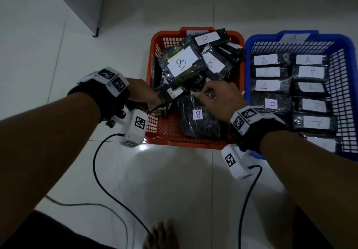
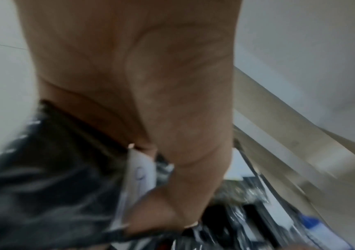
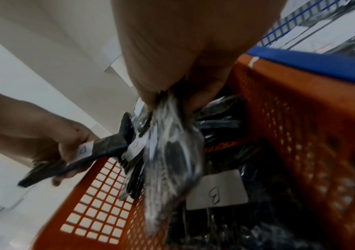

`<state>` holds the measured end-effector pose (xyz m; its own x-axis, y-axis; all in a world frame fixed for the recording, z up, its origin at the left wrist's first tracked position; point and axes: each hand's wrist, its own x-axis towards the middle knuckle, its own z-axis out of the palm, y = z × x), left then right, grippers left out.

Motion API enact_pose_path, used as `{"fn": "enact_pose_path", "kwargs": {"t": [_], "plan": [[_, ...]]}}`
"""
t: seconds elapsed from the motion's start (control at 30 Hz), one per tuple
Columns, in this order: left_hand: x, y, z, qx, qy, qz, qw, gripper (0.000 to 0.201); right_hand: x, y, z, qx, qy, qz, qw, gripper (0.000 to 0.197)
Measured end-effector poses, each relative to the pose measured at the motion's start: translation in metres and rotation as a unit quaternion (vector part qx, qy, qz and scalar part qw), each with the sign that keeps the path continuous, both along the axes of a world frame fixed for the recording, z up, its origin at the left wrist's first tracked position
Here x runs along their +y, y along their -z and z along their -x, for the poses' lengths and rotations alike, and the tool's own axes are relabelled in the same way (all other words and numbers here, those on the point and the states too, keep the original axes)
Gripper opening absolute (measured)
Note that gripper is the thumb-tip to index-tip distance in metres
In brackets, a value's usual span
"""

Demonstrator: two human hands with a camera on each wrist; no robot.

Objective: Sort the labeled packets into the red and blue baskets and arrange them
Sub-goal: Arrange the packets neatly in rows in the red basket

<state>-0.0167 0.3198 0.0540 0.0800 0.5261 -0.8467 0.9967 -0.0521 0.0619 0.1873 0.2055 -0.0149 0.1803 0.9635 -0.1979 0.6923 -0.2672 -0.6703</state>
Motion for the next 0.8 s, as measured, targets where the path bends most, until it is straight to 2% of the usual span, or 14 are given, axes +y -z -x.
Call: {"fn": "enact_pose_path", "kwargs": {"t": [0.13,0.23,0.3,0.4,0.5,0.57,0.6,0.7,0.8], "plan": [[-0.004,0.003,0.019,-0.088,-0.083,0.002,0.993,0.042,-0.001,0.016,0.013,-0.001,-0.006,0.076,0.997,0.023],[-0.011,0.010,0.027,-0.159,-0.114,-0.032,0.980,0.035,0.001,0.020,0.018,0.029,0.015,0.086,0.996,0.021],[-0.016,0.017,0.033,-0.199,-0.145,-0.066,0.967,0.021,0.002,0.020,0.023,0.027,0.014,0.087,0.996,0.023],[-0.021,0.023,0.041,-0.226,-0.190,-0.086,0.952,0.015,0.004,0.021,0.028,0.024,0.017,0.105,0.994,0.022],[-0.025,0.027,0.045,-0.240,-0.194,-0.114,0.944,0.021,0.008,0.021,0.036,0.124,0.012,0.156,0.980,0.019],[-0.028,0.030,0.047,-0.251,-0.207,-0.130,0.937,0.022,0.011,0.020,0.043,0.249,0.058,0.209,0.944,0.029],[-0.030,0.030,0.048,-0.253,-0.210,-0.134,0.935,0.023,0.010,0.021,0.047,0.278,0.083,0.208,0.934,0.030],[-0.031,0.032,0.048,-0.253,-0.212,-0.131,0.935,0.022,0.010,0.030,0.050,0.247,0.140,0.156,0.946,0.029],[-0.031,0.031,0.047,-0.255,-0.215,-0.122,0.935,0.024,0.014,0.045,0.053,0.216,0.181,0.133,0.950,0.038]]}}
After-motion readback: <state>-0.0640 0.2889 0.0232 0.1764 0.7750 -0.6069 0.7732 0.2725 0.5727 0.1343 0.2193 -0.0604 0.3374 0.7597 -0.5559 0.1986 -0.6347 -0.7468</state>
